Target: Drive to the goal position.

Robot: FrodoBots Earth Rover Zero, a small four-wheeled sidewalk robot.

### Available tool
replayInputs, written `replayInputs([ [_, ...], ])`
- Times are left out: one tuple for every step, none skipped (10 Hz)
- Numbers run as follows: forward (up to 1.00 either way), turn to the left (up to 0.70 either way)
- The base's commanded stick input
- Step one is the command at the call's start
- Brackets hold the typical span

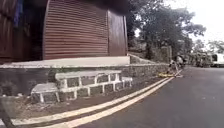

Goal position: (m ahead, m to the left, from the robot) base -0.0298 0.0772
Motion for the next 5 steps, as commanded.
replayInputs([
  [0.0,-0.48],
  [0.0,-0.47],
  [0.0,-0.47],
  [0.0,-0.46],
  [0.0,-0.45],
])
